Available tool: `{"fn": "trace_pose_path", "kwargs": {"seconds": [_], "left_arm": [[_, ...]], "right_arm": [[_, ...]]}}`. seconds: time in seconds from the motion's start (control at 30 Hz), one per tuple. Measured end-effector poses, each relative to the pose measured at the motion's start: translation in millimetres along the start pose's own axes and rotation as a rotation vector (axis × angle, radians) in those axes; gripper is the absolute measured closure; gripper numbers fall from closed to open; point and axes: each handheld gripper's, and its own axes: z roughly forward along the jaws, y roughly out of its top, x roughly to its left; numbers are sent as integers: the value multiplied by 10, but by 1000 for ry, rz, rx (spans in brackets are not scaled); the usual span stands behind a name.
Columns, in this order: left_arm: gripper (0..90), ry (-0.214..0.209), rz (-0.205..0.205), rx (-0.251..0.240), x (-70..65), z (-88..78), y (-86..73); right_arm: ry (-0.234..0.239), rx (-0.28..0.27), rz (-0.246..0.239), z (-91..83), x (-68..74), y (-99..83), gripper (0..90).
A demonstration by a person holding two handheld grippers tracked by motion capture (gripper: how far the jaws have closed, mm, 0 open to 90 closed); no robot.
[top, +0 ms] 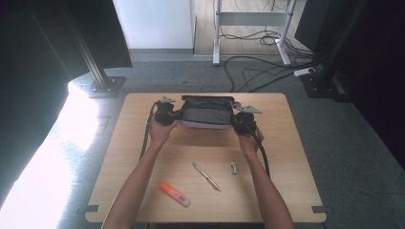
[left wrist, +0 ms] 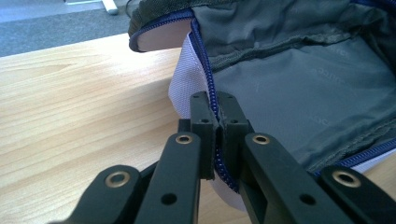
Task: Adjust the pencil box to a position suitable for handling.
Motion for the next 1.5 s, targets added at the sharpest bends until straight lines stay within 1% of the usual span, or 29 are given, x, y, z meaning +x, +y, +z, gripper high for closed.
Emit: {"fn": "trace_pose_path", "kwargs": {"seconds": [0.03, 0.27, 0.37, 0.43, 0.6, 0.77, 0.93, 1.0, 1.23, 1.5], "left_arm": [[876, -3, 5, 1, 6, -18, -1], [876, -9, -1, -10, 3, -98, -33], [876, -13, 8, -9, -5, -132, -50], [875, -16, 10, -16, -17, -153, -67], [875, -26, 14, -17, -29, -175, -96], [874, -45, 8, -14, -25, -198, -147], [874, -48, 12, -11, -28, -238, -211], [874, -52, 7, -17, -19, -274, -254], [874, -58, 3, -24, -17, -325, -327], [874, -65, 11, -25, -49, -379, -409]], "right_arm": [[1, -2, -1, -8, 4, 0, 865], [7, -9, -15, -60, 54, 14, 866], [6, -13, -29, -83, 76, 8, 866], [10, -15, -30, -104, 80, -9, 866], [13, -19, -29, -137, 85, -28, 866], [20, -18, -36, -170, 96, -62, 866], [26, -14, -39, -189, 119, -82, 866], [31, -18, -50, -212, 153, -95, 866], [34, -28, -71, -273, 225, -141, 866], [46, -29, -69, -337, 251, -187, 866]]}}
